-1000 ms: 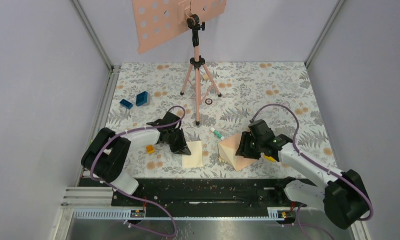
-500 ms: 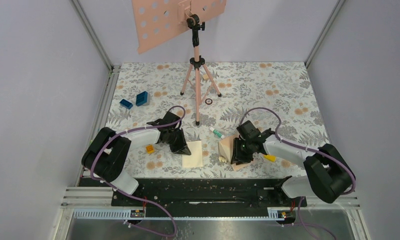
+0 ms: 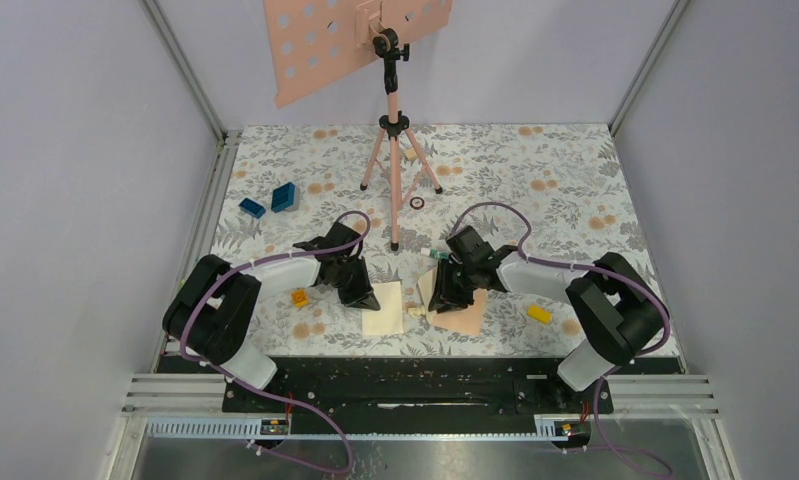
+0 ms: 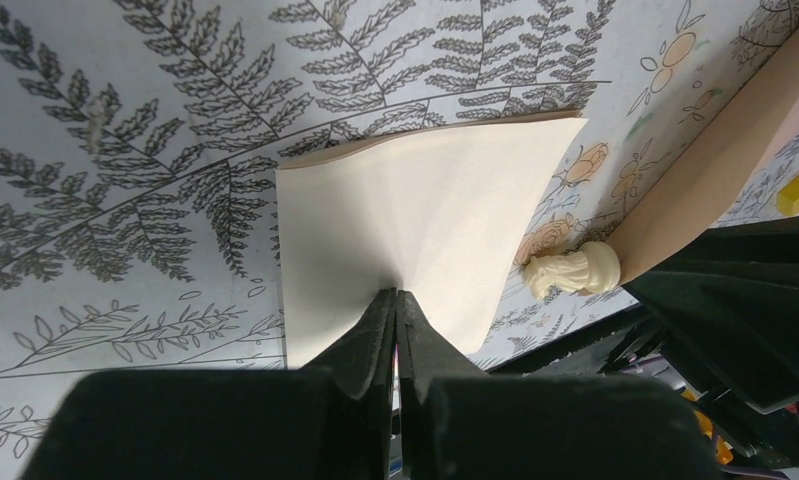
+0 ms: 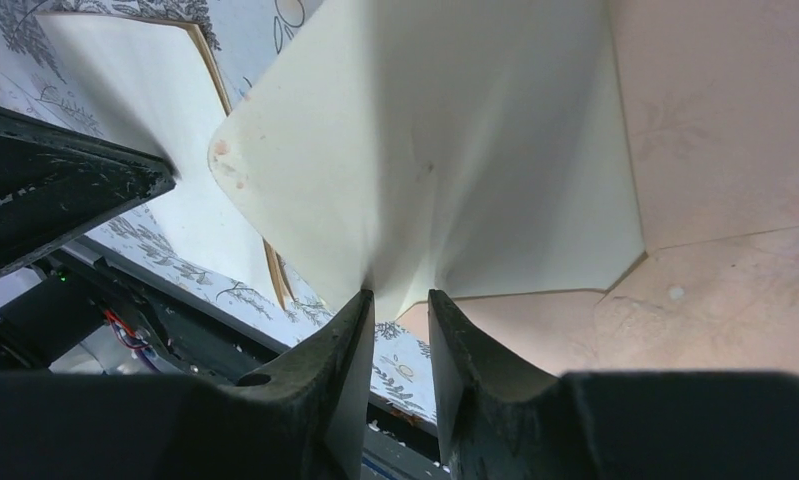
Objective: Place the letter into the envelope and seal it
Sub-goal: Move the solid glue at the center of the board.
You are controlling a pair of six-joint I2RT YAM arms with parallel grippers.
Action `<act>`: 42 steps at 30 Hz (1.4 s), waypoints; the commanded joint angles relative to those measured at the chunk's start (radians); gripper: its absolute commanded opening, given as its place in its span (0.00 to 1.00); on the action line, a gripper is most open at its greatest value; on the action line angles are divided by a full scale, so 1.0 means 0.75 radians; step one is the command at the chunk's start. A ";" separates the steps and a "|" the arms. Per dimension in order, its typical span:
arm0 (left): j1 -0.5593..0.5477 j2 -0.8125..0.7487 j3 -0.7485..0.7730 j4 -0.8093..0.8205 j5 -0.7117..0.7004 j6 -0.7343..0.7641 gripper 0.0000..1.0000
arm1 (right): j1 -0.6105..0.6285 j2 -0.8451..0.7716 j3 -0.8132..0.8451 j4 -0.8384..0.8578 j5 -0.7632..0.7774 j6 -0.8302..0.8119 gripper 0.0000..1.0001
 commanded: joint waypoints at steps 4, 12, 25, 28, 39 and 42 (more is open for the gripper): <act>-0.004 -0.061 0.050 -0.031 -0.058 0.031 0.00 | 0.005 -0.032 -0.060 -0.059 0.050 -0.040 0.33; -0.007 -0.042 0.079 -0.067 -0.091 0.064 0.00 | -0.003 -0.178 -0.150 -0.146 0.135 -0.073 0.33; -0.055 -0.180 0.184 -0.238 -0.235 0.156 0.00 | 0.024 -0.443 0.030 -0.159 0.167 -0.108 0.37; -0.055 -0.218 0.168 -0.260 -0.214 0.188 0.00 | 0.068 -0.333 0.124 -0.092 0.104 -0.079 0.45; -0.028 -0.167 0.002 -0.077 -0.081 0.095 0.02 | 0.105 0.030 0.228 0.348 -0.178 0.180 0.64; -0.027 -0.083 -0.004 -0.002 -0.032 0.065 0.02 | 0.111 0.072 0.228 0.377 -0.211 0.197 0.65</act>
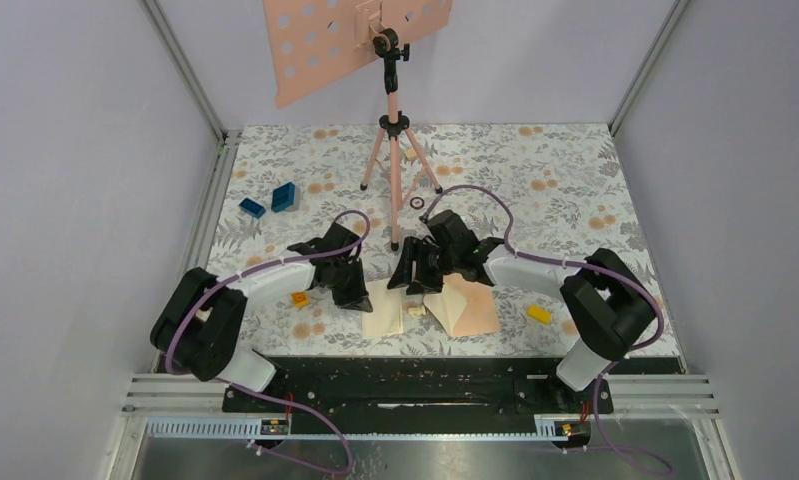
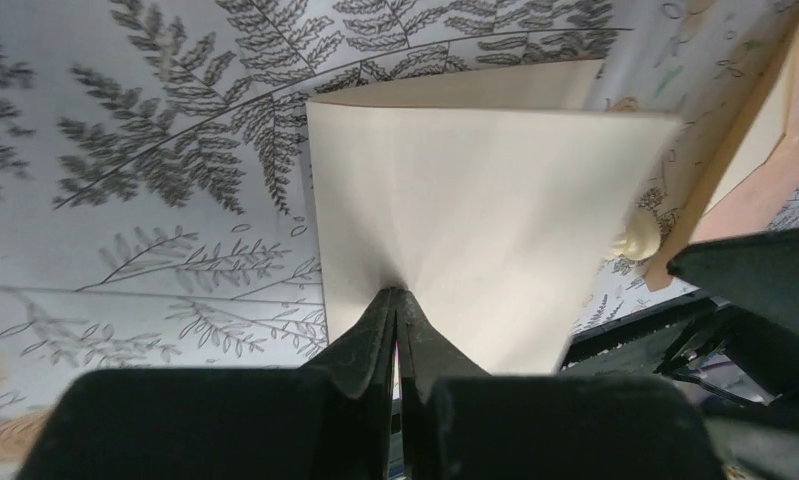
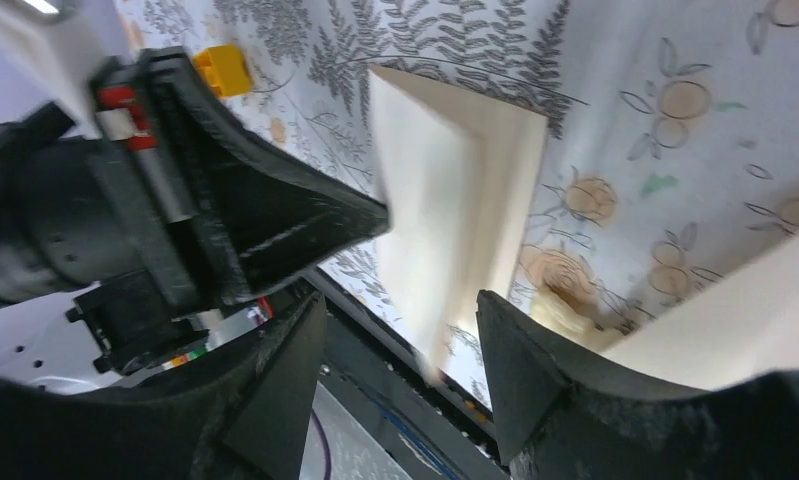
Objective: Place the letter into the envelope and seal it
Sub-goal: Move the solid glue at the center of the board.
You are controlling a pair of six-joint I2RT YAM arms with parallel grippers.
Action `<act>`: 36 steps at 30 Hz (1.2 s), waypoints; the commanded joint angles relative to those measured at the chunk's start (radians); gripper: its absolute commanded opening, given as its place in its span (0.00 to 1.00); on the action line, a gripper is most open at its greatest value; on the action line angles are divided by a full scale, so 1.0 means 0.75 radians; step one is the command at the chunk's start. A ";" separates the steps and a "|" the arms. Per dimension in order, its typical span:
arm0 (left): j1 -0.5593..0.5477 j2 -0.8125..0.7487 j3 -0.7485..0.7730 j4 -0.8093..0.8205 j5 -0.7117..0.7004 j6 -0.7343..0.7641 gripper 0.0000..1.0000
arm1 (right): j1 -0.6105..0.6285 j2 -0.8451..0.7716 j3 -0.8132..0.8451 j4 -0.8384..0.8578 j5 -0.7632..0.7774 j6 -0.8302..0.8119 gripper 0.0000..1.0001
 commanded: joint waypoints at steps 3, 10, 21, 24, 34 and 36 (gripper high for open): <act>0.003 0.155 -0.008 0.194 0.126 -0.065 0.02 | 0.021 0.075 0.049 0.144 -0.120 0.073 0.65; 0.006 0.184 -0.007 0.170 0.093 -0.042 0.01 | 0.023 0.060 0.007 0.071 0.001 0.018 0.64; 0.009 0.140 -0.004 0.136 0.075 -0.033 0.00 | -0.368 -0.154 0.117 -0.286 0.398 -0.193 0.54; 0.009 0.120 0.008 0.103 0.054 -0.022 0.00 | -0.518 -0.029 0.333 -0.425 0.426 -0.267 0.54; 0.010 0.085 0.019 0.059 0.046 -0.002 0.00 | -0.742 0.768 1.428 -0.759 0.376 -0.164 0.55; 0.009 0.087 0.020 0.059 0.054 0.005 0.00 | -0.760 0.942 1.669 -0.819 0.327 -0.094 0.56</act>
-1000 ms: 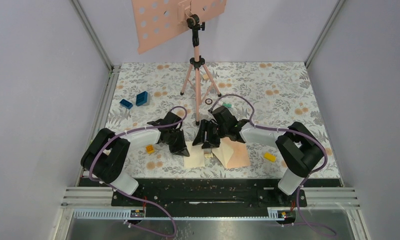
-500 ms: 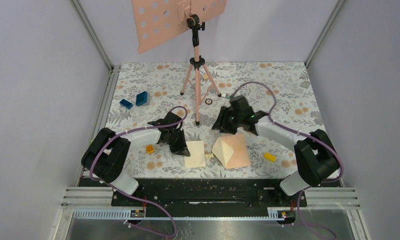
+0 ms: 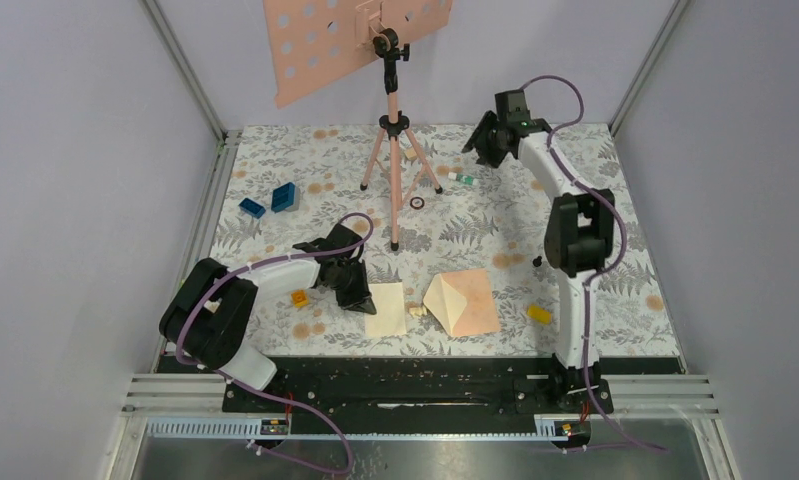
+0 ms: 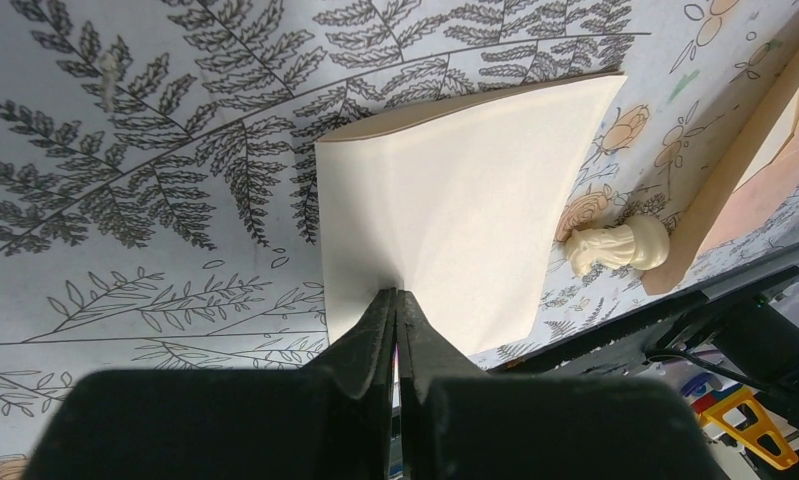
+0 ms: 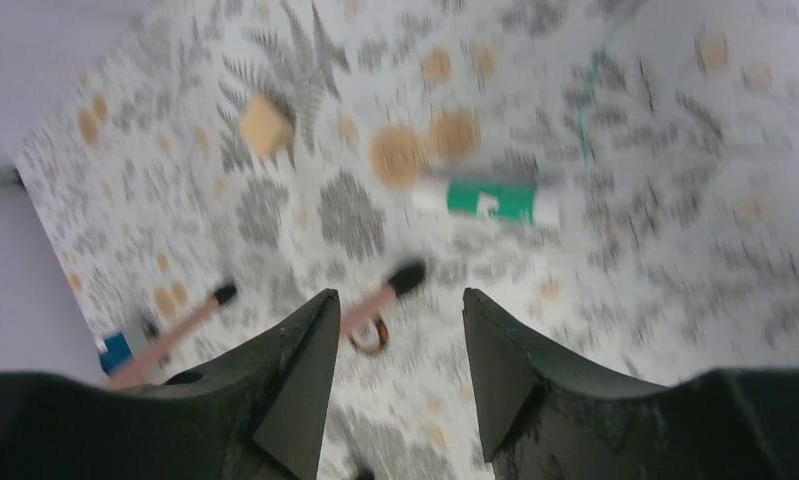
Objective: Place the letter into the envelope and seal it
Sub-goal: Move the solid glue at the center of the board.
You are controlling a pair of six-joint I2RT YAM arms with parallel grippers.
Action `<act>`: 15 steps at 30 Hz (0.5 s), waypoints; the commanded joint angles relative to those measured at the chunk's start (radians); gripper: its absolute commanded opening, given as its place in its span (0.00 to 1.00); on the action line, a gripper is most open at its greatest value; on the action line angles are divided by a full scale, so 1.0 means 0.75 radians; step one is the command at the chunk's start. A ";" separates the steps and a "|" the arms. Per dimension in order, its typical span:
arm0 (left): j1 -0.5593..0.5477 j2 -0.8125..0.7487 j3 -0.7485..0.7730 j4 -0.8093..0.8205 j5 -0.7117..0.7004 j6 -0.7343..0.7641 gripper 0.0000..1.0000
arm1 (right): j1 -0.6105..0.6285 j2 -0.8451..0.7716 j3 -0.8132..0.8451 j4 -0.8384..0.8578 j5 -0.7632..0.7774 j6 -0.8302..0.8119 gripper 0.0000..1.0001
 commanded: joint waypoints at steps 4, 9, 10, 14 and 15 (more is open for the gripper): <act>0.004 -0.025 0.029 -0.028 -0.026 0.043 0.00 | -0.059 0.604 0.852 -0.280 -0.064 0.229 0.59; 0.005 -0.023 0.025 -0.018 -0.007 0.035 0.00 | -0.082 0.807 0.995 -0.142 -0.121 0.446 0.59; 0.005 -0.021 0.028 -0.019 -0.006 0.034 0.00 | -0.083 0.813 0.973 -0.116 -0.128 0.466 0.59; 0.004 -0.018 0.034 -0.013 -0.002 0.031 0.00 | -0.081 0.829 0.932 -0.085 -0.164 0.474 0.59; 0.005 -0.013 0.037 -0.012 -0.001 0.032 0.00 | -0.081 0.826 0.922 -0.082 -0.173 0.467 0.60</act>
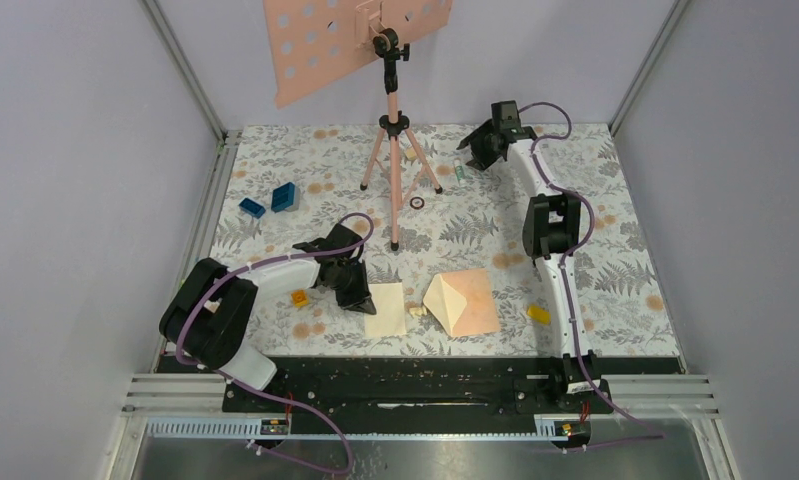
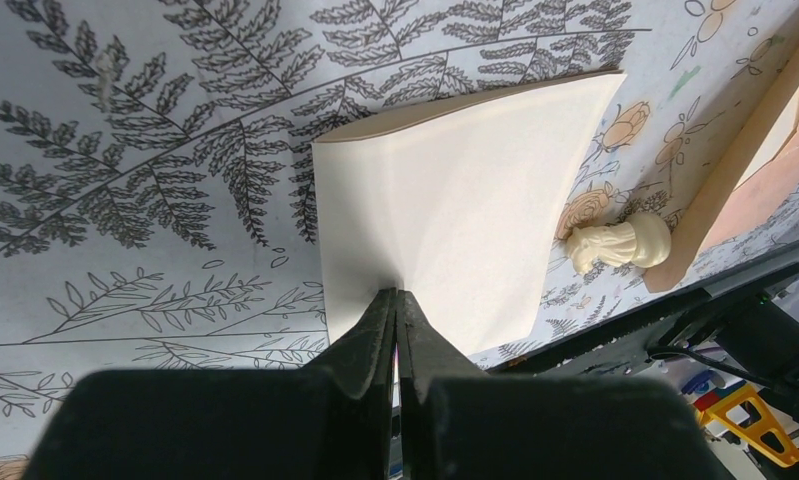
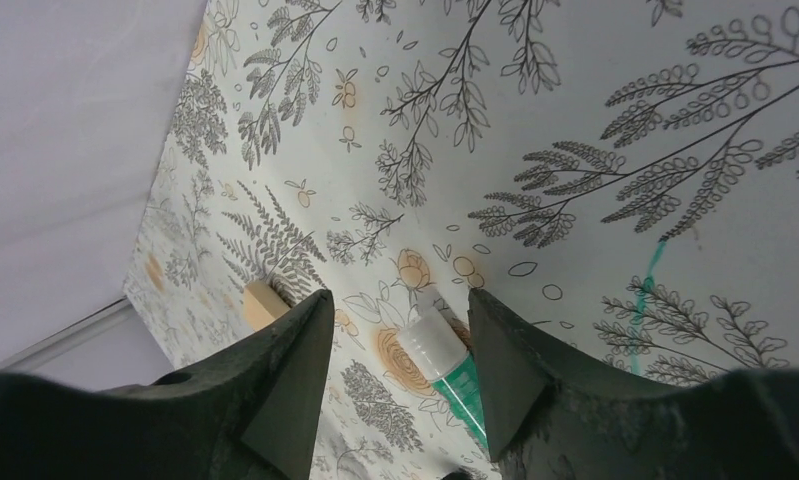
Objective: Place the letter into the envelope and seal it
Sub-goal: Move the solid glue at the center of the board.
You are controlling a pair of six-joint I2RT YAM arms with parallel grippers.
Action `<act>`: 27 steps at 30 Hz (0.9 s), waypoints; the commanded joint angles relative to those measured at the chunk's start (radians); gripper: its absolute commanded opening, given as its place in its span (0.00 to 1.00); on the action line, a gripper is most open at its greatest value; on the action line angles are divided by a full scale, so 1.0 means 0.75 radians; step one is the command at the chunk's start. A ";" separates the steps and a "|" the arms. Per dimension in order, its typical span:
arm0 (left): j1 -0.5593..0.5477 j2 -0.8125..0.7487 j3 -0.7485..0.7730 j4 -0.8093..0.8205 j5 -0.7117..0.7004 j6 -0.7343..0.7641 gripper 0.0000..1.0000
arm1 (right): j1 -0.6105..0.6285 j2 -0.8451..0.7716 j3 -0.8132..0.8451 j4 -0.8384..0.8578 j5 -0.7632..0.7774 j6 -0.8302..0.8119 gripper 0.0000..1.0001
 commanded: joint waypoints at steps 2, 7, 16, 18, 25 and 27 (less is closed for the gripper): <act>0.005 -0.001 0.043 -0.009 -0.003 0.022 0.00 | 0.004 -0.027 -0.055 0.046 -0.065 0.045 0.61; 0.004 0.025 0.064 -0.007 0.007 0.033 0.00 | 0.009 -0.113 -0.187 0.050 -0.071 -0.056 0.64; 0.004 0.026 0.047 0.011 0.017 0.027 0.00 | 0.090 -0.142 -0.103 -0.206 0.014 -0.384 0.69; 0.004 0.022 0.041 0.014 0.019 0.027 0.00 | 0.118 -0.121 -0.055 -0.251 0.034 -0.455 0.70; 0.004 0.005 0.028 0.017 0.022 0.023 0.00 | 0.176 -0.117 -0.007 -0.371 0.158 -0.605 0.69; 0.005 0.005 0.028 0.022 0.025 0.024 0.00 | 0.184 -0.120 -0.009 -0.388 0.161 -0.638 0.69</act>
